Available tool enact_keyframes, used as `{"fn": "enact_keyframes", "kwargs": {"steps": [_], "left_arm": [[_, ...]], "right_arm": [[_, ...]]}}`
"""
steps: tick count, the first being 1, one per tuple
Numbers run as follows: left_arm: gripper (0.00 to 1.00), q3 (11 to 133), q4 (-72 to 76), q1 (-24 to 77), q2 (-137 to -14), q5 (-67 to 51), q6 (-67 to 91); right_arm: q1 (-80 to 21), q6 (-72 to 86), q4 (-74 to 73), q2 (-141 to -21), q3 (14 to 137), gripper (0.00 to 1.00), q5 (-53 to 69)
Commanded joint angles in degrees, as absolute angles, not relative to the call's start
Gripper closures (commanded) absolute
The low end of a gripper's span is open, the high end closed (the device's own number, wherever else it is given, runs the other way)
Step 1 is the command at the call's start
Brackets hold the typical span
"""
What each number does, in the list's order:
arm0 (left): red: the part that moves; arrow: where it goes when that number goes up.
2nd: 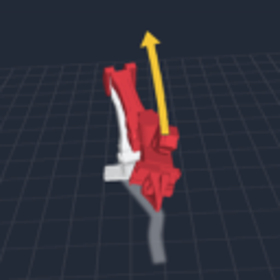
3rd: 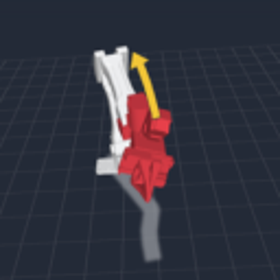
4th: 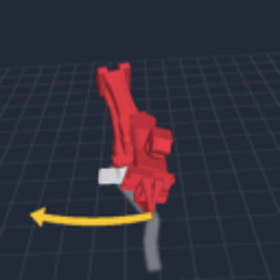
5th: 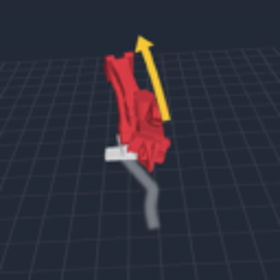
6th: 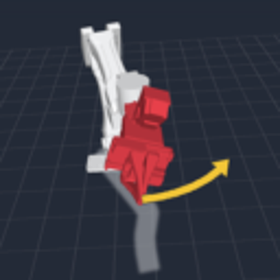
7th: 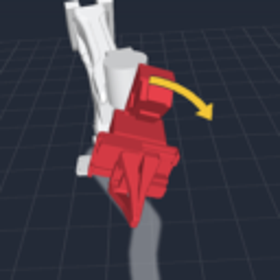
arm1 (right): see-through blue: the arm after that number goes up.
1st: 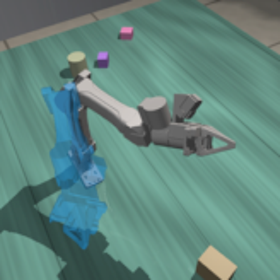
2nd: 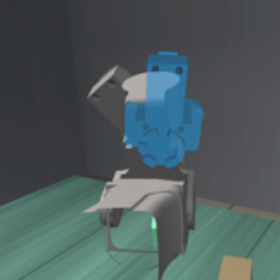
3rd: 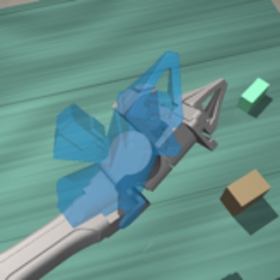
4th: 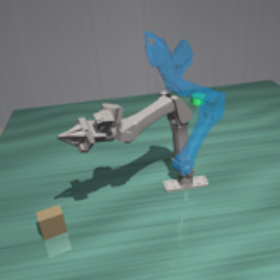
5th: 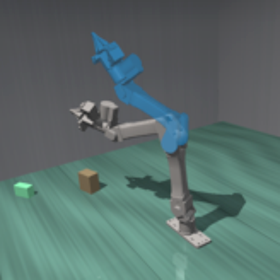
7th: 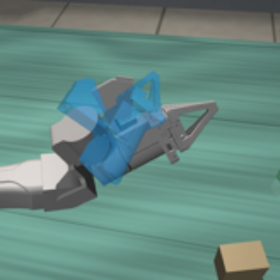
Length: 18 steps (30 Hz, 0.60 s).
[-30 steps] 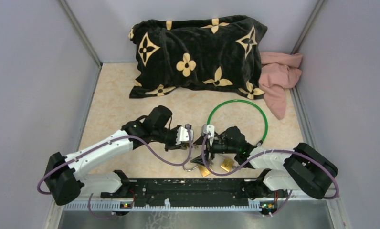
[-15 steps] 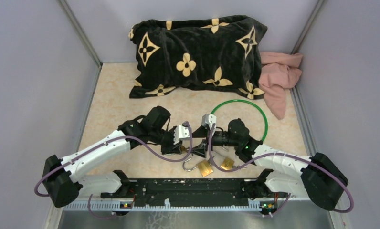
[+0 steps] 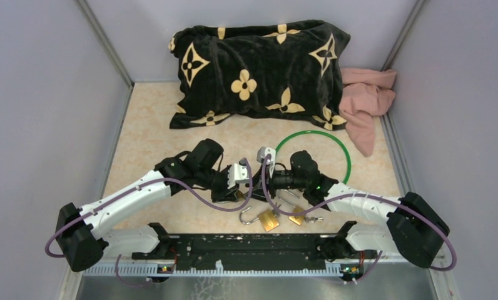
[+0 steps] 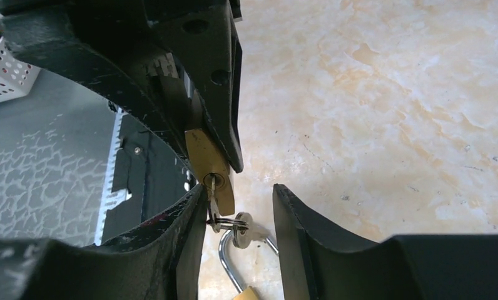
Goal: Lock with the key
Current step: Place the lock at the center of the board.
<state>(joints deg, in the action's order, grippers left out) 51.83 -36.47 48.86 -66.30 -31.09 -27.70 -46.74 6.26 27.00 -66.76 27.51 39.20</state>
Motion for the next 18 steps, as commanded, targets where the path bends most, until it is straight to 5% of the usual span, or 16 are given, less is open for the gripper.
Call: {"fn": "enact_keyframes", "kwargs": {"steps": [1,4,6,7,18], "left_arm": [[1.00,54.32,-33.35,48.74,-64.21,-33.59,-26.83],[1.00,54.17,-33.23,48.69,-64.01,-33.75,-26.84],[1.00,53.93,-33.15,48.65,-63.90,-33.98,-26.62],[1.00,53.84,-33.14,48.64,-63.90,-34.08,-26.51],[1.00,44.23,-34.77,48.65,-63.91,-19.50,-43.00]], "right_arm": [[-47.19,6.84,27.50,-68.45,31.21,0.57,40.86],[-47.21,7.02,27.45,-69.35,31.50,0.65,41.00],[-47.20,7.41,26.88,-69.80,32.15,0.97,40.28],[-47.20,7.39,26.22,-69.98,32.57,1.00,39.88],[-43.70,7.54,20.32,-63.46,30.02,1.00,35.39]]}}
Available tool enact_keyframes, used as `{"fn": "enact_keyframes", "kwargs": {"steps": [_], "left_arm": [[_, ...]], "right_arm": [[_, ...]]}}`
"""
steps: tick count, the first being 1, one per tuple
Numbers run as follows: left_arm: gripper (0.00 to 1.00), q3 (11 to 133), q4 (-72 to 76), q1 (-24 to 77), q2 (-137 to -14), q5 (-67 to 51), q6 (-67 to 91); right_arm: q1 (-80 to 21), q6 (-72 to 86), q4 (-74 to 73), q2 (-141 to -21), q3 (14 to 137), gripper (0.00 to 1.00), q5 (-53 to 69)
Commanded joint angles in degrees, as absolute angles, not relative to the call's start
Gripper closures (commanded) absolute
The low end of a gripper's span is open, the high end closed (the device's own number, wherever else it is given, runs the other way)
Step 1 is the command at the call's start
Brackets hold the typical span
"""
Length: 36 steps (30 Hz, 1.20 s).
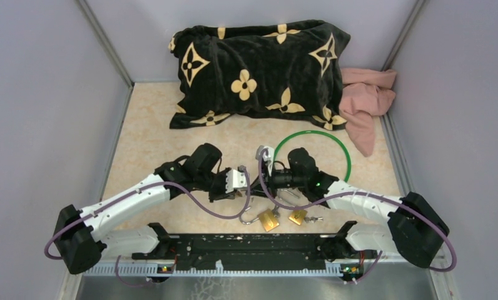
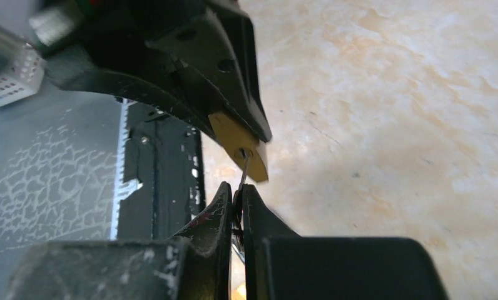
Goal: Lock with the key
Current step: Place the lock at the center of the board.
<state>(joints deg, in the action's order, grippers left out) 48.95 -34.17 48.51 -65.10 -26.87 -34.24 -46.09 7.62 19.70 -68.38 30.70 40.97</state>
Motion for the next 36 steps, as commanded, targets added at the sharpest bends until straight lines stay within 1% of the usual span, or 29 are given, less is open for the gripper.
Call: {"fn": "enact_keyframes", "kwargs": {"steps": [1,6,10,14,17,21,22,23,26,27,28,29,33,36], "left_arm": [[1.00,42.95,-34.53,48.61,-64.24,-17.51,-44.41],[1.00,41.19,-34.31,48.60,-64.15,-14.92,-45.41],[1.00,41.51,-33.15,46.79,-64.53,-15.31,-41.52],[1.00,44.11,-35.30,37.69,-69.02,-21.70,-35.80],[1.00,44.65,-35.31,30.17,-72.06,-24.94,-34.89],[1.00,41.91,-32.23,26.59,-73.30,-25.13,-38.64],[0.93,40.75,-31.15,26.47,-73.27,-24.53,-39.71],[0.84,39.70,-29.58,26.41,-73.13,-23.60,-40.49],[0.41,36.71,-24.29,26.03,-72.25,-19.23,-41.70],[0.33,35.99,-22.51,25.79,-71.94,-17.59,-41.29],[0.21,35.36,-19.96,25.55,-71.37,-15.80,-40.87],[0.03,34.93,-18.07,25.30,-70.91,-14.15,-40.28],[0.01,35.17,-14.13,24.31,-69.14,-9.19,-37.88],[0.01,36.59,-15.80,23.50,-66.88,-9.45,-36.60]], "right_arm": [[-43.66,7.56,20.40,-62.45,29.43,1.00,34.35],[-43.41,7.12,19.37,-59.91,27.67,1.00,31.79],[-42.98,8.16,19.37,-60.25,27.28,1.00,30.14],[-42.94,10.74,20.70,-61.83,27.88,1.00,28.92],[-42.93,13.21,21.62,-64.72,28.98,1.00,29.24],[-43.42,17.12,25.83,-70.19,29.87,1.00,30.09],[-43.73,17.81,26.87,-71.30,30.07,1.00,30.14],[-44.25,18.15,27.51,-72.34,30.37,1.00,30.04],[-46.43,17.85,27.24,-74.93,32.08,1.00,28.87],[-47.11,17.77,27.12,-75.81,32.56,1.00,28.31],[-47.75,17.92,27.30,-76.70,33.05,1.00,27.97],[-48.25,18.26,27.59,-77.58,33.45,1.00,27.68],[-49.27,20.81,29.88,-81.80,35.29,1.00,26.81],[-49.95,22.92,31.82,-85.87,37.21,1.00,25.24]]}}
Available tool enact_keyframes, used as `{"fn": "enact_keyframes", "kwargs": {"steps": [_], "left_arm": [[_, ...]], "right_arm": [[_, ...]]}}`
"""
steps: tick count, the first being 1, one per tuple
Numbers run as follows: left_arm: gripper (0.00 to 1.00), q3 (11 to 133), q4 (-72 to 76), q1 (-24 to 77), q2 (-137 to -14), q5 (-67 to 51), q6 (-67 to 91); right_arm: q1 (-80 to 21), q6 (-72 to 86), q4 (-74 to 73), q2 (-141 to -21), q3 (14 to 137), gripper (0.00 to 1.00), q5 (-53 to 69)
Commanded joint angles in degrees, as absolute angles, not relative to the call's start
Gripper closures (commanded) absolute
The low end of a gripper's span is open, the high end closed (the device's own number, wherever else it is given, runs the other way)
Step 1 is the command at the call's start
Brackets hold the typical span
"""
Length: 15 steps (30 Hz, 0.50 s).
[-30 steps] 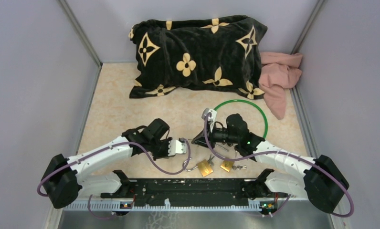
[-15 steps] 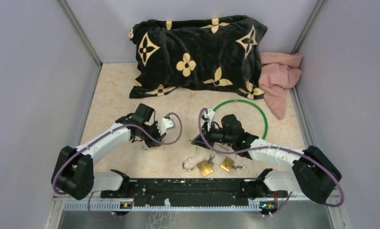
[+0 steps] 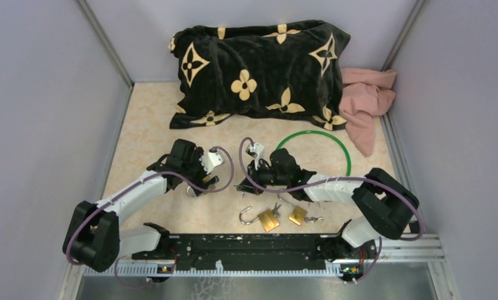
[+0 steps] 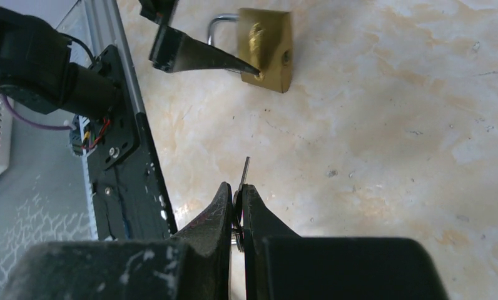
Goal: Lock with the key
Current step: Place the lock at the center of the board, then place the key at the center of the board.
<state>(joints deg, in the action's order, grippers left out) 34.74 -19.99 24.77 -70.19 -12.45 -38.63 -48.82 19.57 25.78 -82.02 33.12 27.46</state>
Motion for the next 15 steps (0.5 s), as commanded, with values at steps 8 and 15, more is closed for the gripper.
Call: {"fn": "enact_keyframes", "kwargs": {"steps": [8,15], "left_arm": [[0.01,39.12,-19.32,21.56,-61.35,-7.83,-32.08],[0.01,41.28,-24.41,21.27,-51.00,-10.65,-18.39]], "right_arm": [[-51.33,27.68,35.71,-96.80,44.63,1.00,24.45],[-51.59,33.89,38.12,-105.41,51.94,1.00,18.65]]}}
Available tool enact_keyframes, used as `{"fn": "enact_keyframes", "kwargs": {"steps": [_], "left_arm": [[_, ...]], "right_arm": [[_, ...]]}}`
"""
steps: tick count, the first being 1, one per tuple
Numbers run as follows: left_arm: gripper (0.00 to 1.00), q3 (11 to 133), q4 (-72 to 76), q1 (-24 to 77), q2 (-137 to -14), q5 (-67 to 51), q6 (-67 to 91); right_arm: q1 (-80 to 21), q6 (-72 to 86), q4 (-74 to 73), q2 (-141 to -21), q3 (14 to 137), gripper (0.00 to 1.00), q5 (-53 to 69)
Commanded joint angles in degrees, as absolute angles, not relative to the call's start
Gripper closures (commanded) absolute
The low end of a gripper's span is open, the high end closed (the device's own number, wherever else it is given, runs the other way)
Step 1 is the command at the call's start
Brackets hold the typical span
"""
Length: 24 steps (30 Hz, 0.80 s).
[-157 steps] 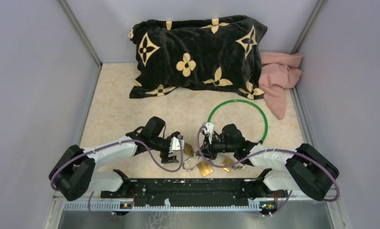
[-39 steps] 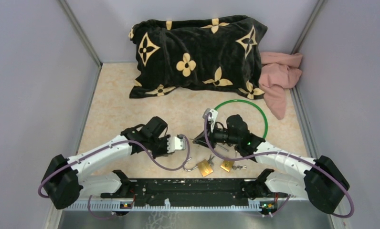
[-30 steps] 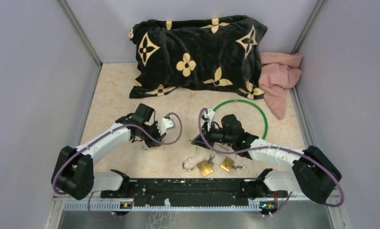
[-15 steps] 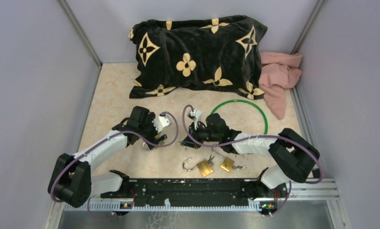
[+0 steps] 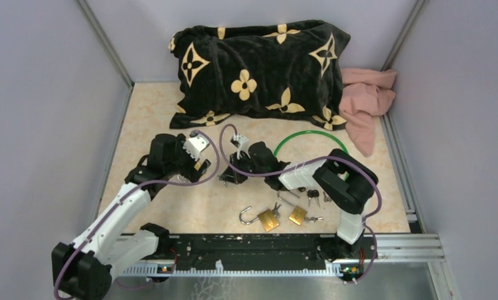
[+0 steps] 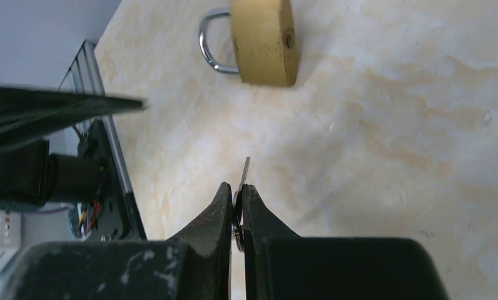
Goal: Lock with the key
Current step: Place the key at the center of the board.
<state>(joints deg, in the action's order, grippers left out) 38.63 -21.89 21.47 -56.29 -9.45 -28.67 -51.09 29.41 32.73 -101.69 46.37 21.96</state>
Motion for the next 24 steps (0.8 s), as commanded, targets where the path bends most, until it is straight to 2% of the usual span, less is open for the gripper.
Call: {"fn": "enact_keyframes", "kwargs": {"steps": [1,6,11,15,20,23,24], "left_arm": [[0.01,41.38,-24.35,21.27,-49.02,-10.31,-16.00],[0.01,41.37,-24.53,19.83,-42.74,-8.05,-9.14],[0.01,40.35,-22.34,17.15,-37.84,1.24,-3.89],[0.01,38.56,-19.88,15.01,-33.36,3.83,-0.34],[0.01,37.39,-19.00,12.85,-29.26,1.53,4.13],[0.01,35.62,-19.29,12.16,-26.87,-5.21,5.69],[0.01,34.30,-18.91,12.13,-25.63,-6.36,5.86]], "right_arm": [[-51.64,34.44,38.08,-106.64,53.10,1.00,18.58],[-51.70,36.76,37.45,-113.04,59.46,1.00,19.35],[-51.72,38.88,37.05,-118.22,65.65,1.00,17.26],[-51.77,41.09,38.10,-122.51,69.99,1.00,15.15],[-51.31,41.04,32.30,-127.23,76.97,1.00,11.05],[-51.07,40.58,30.74,-128.07,78.93,1.00,9.17],[-51.07,40.20,29.43,-128.15,79.49,0.95,8.65]]}}
